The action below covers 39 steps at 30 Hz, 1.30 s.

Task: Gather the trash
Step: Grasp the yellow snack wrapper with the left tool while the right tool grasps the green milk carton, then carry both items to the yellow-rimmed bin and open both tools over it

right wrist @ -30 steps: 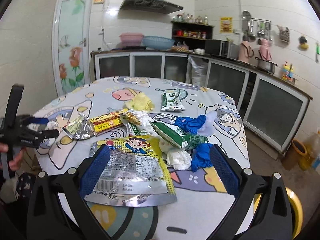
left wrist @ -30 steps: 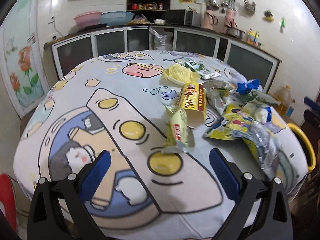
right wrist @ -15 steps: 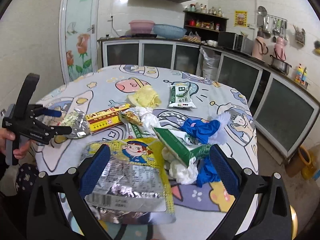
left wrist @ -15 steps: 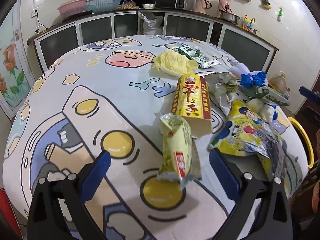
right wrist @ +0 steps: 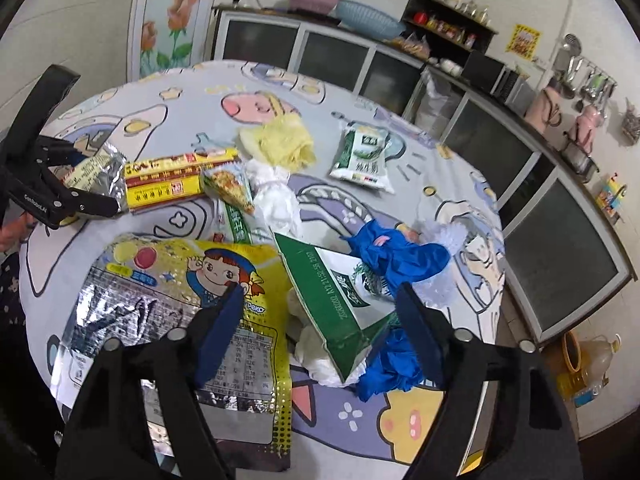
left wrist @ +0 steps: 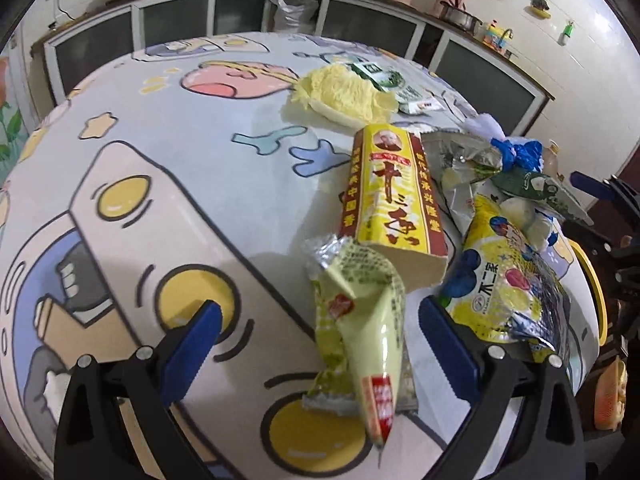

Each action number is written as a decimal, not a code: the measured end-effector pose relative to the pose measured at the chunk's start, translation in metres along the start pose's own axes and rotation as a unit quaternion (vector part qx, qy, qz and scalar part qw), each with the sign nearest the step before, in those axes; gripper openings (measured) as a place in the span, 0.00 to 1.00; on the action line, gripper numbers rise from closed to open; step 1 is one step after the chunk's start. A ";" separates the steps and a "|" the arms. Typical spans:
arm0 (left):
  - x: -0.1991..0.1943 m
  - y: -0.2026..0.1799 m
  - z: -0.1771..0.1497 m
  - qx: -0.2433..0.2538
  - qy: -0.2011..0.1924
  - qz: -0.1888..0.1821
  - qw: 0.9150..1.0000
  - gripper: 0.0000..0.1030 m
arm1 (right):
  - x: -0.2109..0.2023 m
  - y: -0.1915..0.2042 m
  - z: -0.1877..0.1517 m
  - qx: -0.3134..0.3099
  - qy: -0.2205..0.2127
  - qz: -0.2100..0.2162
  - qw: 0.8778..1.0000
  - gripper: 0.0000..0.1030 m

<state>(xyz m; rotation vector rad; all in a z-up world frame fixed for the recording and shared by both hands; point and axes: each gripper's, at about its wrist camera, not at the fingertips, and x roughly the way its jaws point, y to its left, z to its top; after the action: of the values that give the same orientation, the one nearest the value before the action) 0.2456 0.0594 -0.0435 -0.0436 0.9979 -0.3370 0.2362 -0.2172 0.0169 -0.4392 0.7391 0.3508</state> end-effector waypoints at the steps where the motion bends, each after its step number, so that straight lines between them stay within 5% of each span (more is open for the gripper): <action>1: 0.003 -0.001 0.001 0.001 0.004 -0.001 1.000 0.92 | 0.004 -0.002 0.000 0.001 0.007 0.003 1.000 0.67; 5: 0.009 -0.002 0.007 0.005 0.001 0.016 1.000 0.78 | 0.022 -0.013 0.002 0.016 0.028 0.008 0.999 0.55; 7: 0.009 -0.001 0.010 0.001 0.000 0.027 1.000 0.55 | 0.029 -0.016 0.003 0.020 0.042 0.016 0.999 0.38; 9: 0.008 0.000 0.012 0.000 0.002 0.027 1.000 0.29 | 0.030 -0.016 0.005 0.020 0.045 0.013 0.999 0.36; 12: 0.002 0.002 0.015 -0.002 0.004 0.024 1.000 0.17 | 0.022 -0.021 0.009 0.038 0.030 0.011 0.999 0.32; 20: -0.049 0.011 0.014 -0.018 -0.043 0.009 0.999 0.13 | -0.027 -0.044 0.029 0.122 -0.039 0.080 0.989 0.25; 30: -0.121 0.024 0.008 -0.025 -0.104 0.034 0.994 0.13 | -0.093 -0.058 0.042 0.184 -0.114 0.174 0.961 0.24; 39: -0.156 0.005 0.005 -0.006 -0.138 0.028 0.990 0.13 | -0.136 -0.056 0.033 0.184 -0.138 0.154 0.961 0.23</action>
<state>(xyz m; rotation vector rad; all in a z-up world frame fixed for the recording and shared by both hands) 0.1741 0.1096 0.0860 -0.0703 0.7263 -0.2659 0.1871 -0.2691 0.1493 0.0800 0.5817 0.5421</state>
